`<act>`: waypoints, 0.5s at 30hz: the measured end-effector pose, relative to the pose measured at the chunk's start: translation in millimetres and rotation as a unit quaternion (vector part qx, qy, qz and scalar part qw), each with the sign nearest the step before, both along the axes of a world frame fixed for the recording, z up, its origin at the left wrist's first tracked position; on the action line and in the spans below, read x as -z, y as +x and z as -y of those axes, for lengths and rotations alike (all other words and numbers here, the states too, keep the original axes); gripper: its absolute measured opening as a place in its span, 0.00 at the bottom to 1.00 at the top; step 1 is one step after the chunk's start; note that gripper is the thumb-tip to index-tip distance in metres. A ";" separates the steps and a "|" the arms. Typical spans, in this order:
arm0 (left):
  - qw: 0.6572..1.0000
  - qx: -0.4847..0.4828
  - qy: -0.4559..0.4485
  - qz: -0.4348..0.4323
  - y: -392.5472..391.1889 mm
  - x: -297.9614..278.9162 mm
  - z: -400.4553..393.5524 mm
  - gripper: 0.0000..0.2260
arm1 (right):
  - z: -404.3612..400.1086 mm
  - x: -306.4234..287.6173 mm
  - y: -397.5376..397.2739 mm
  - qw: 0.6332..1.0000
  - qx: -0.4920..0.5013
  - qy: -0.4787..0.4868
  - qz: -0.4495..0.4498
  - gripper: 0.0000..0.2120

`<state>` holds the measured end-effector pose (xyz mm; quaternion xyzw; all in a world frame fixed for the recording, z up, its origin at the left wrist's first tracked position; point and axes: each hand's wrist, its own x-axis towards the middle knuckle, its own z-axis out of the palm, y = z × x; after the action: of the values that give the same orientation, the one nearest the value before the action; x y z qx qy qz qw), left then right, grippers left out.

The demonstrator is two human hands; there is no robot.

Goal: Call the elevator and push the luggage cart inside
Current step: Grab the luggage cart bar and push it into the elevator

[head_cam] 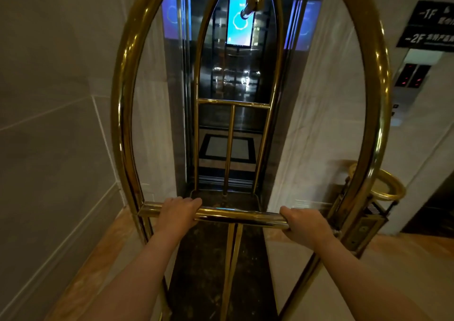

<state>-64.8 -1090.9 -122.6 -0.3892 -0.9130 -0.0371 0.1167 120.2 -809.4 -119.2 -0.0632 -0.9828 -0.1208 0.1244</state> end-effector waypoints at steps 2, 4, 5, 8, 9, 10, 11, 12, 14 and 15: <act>1.000 0.001 -0.004 0.004 -16.3 1.6 -8.7 0.13 | -8.1 -1.2 -15.2 1.000 0.003 -0.001 0.005 0.13; 1.000 0.007 0.008 -0.002 -35.7 2.9 -18.8 0.11 | -17.9 -0.2 -32.1 1.000 0.005 0.001 0.009 0.14; 1.000 0.010 0.013 -0.003 -45.1 3.1 -23.6 0.11 | -22.7 -0.4 -41.4 1.000 0.008 0.003 0.009 0.15; 1.000 0.017 0.019 -0.004 -71.4 3.8 -35.8 0.10 | -35.6 -0.4 -67.4 1.000 0.011 0.003 0.010 0.16; 1.000 0.019 0.020 -0.007 -80.3 3.5 -40.0 0.10 | -39.6 0.4 -75.1 1.000 0.014 0.005 0.010 0.16; 1.000 0.017 0.019 -0.005 -89.3 3.3 -44.2 0.11 | -43.0 -0.5 -83.6 1.000 0.016 0.006 0.013 0.16; 1.000 0.018 0.017 -0.001 -99.8 3.1 -49.9 0.11 | -48.3 -1.8 -94.1 1.000 0.017 0.005 0.013 0.16; 1.000 0.018 0.015 0.001 -107.3 2.8 -54.3 0.12 | -52.5 -2.6 -101.8 1.000 0.017 0.005 0.010 0.16; 1.000 0.020 0.007 0.001 -124.7 3.3 -64.3 0.12 | -61.6 -1.5 -117.1 1.000 0.020 0.001 0.006 0.15; 1.000 0.021 0.003 0.004 -133.6 3.7 -69.3 0.12 | -66.5 -0.5 -125.6 1.000 0.018 -0.002 -0.001 0.14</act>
<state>-198.4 -1021.6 -126.3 -0.4080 -0.9048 -0.0442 0.1138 -5.4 -742.9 -118.7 -0.0814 -0.9816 -0.1214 0.1228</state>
